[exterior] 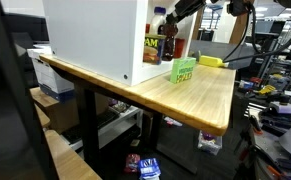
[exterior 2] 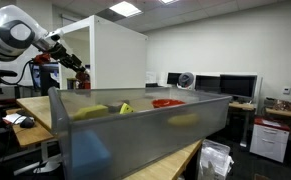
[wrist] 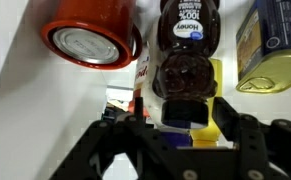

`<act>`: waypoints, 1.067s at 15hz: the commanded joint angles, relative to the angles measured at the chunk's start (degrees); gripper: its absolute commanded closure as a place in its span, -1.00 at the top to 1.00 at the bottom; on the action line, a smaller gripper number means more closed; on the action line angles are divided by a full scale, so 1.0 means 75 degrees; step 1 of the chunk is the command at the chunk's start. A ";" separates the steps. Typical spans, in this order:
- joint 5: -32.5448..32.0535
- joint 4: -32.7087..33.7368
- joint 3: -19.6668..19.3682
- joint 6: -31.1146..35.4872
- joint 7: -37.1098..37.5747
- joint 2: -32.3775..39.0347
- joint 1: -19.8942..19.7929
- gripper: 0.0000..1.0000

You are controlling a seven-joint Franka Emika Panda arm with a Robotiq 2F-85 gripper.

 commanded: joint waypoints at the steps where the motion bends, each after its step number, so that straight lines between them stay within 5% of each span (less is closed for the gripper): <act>1: -0.0139 -0.0119 0.0057 -0.0122 0.0242 -0.0156 -0.0058 0.94; 5: -0.0004 -0.0006 -0.0506 -0.0494 0.0010 0.0068 0.0553 1.00; 12: 0.0538 0.0254 -0.3434 -0.2935 -0.1599 -0.0012 0.3455 1.00; 16: 0.0783 0.0350 -0.4421 -0.3835 -0.2906 -0.0167 0.4347 1.00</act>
